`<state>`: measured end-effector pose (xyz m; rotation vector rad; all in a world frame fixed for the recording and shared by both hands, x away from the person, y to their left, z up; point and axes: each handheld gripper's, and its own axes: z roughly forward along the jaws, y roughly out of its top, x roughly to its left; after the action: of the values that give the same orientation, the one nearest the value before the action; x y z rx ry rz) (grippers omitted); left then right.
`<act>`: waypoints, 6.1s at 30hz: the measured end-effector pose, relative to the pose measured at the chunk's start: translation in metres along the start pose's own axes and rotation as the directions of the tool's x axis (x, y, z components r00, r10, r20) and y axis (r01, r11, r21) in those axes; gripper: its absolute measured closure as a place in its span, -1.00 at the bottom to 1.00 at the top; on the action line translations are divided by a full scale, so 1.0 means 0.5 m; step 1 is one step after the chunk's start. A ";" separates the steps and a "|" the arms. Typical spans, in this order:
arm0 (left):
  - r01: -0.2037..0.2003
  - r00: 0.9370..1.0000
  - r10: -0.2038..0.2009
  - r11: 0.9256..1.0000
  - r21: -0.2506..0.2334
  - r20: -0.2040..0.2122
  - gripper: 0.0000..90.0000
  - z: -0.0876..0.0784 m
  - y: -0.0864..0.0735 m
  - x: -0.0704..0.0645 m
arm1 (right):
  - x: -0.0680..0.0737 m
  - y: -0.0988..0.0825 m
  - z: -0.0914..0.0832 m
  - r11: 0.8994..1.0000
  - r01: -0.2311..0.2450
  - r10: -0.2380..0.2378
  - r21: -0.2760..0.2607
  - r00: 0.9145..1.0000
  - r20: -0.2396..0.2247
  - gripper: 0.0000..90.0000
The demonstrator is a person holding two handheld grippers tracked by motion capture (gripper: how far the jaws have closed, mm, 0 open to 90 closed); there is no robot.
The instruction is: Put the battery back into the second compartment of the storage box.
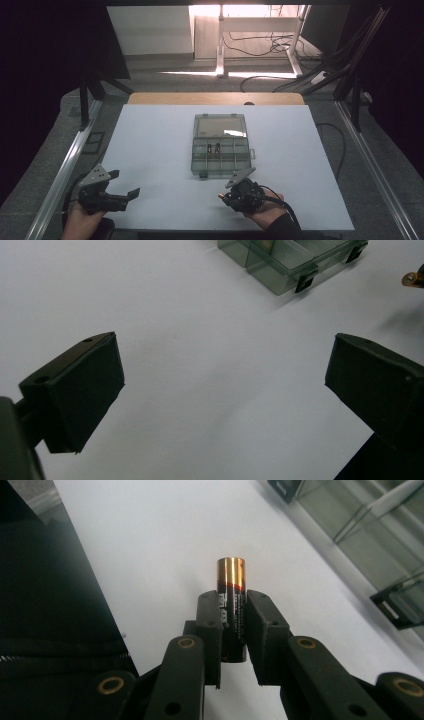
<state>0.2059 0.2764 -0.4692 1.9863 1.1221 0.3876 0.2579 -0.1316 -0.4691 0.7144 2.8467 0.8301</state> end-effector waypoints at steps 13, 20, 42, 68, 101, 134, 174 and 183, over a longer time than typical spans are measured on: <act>0.000 1.000 0.000 1.000 0.003 -0.002 -0.94 0.001 0.000 0.000 | -0.037 0.033 -0.018 0.996 -0.056 0.056 -0.074 0.998 -0.003 0.71; 0.003 1.000 -0.003 1.000 0.005 -0.003 -0.94 0.002 0.001 0.000 | -0.061 0.055 -0.027 0.990 -0.069 0.070 -0.127 0.998 0.002 0.71; 0.003 1.000 -0.003 1.000 0.004 0.000 -0.94 0.002 0.000 0.001 | -0.131 0.139 0.003 0.980 -0.117 0.131 -0.164 0.988 0.079 0.71; 0.007 1.000 -0.007 1.000 0.002 0.010 -0.93 0.002 0.000 0.003 | -0.220 0.216 0.086 0.971 -0.201 0.224 -0.131 0.956 0.192 0.71; 0.006 1.000 -0.006 1.000 0.003 0.015 -0.92 0.002 0.000 0.003 | -0.209 0.220 0.116 0.981 -0.163 0.180 -0.104 0.964 0.193 -0.35; 0.006 1.000 -0.006 1.000 0.005 0.015 -0.92 0.002 0.000 0.003 | -0.183 0.199 0.081 0.983 -0.136 0.153 -0.125 0.980 0.131 -0.72; 0.007 1.000 -0.007 1.000 0.000 0.015 -0.92 0.001 0.000 0.003 | -0.124 0.131 0.016 0.990 0.007 0.014 -0.141 0.989 0.145 -1.00; 0.007 1.000 -0.007 1.000 0.000 0.015 -0.92 0.001 0.000 0.003 | -0.107 0.113 -0.001 0.986 -0.005 0.029 -0.164 0.990 0.141 -1.00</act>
<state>0.2069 0.2777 -0.4698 1.9817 1.1191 0.3680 0.3286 -0.1146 -0.4412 0.7449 2.6142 0.9596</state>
